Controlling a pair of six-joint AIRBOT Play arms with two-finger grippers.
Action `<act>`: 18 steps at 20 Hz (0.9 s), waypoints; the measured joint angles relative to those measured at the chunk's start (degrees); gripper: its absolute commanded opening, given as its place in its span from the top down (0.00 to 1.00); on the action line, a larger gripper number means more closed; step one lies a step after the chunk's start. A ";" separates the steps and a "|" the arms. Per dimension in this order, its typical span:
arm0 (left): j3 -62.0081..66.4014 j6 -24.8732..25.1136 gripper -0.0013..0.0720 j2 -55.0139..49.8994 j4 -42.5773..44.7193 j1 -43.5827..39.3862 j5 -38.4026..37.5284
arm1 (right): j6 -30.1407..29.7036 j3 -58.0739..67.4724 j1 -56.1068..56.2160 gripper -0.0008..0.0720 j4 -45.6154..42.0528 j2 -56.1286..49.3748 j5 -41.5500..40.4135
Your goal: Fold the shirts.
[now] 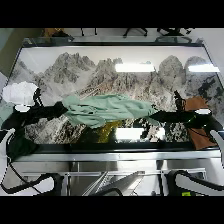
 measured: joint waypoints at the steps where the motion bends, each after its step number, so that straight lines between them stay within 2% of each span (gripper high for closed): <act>1: 1.18 0.20 0.96 -0.02 0.15 -0.13 -1.05 | 0.00 0.00 0.00 0.96 0.02 0.00 0.02; 5: 7.78 0.63 0.96 2.56 -0.39 -0.81 -6.99 | 0.00 3.15 -1.33 0.96 3.56 1.53 2.47; 9: 19.58 0.72 0.96 11.72 -5.46 2.67 -12.70 | 0.39 17.77 -7.34 0.96 9.84 7.30 7.78; 13: 31.98 0.83 0.96 23.96 -8.92 10.60 -15.21 | 1.70 36.96 -16.04 0.96 13.25 14.27 9.70; 18: 42.64 1.88 0.96 36.59 -9.79 25.68 -15.67 | 2.16 53.27 -20.76 0.96 13.75 20.37 4.31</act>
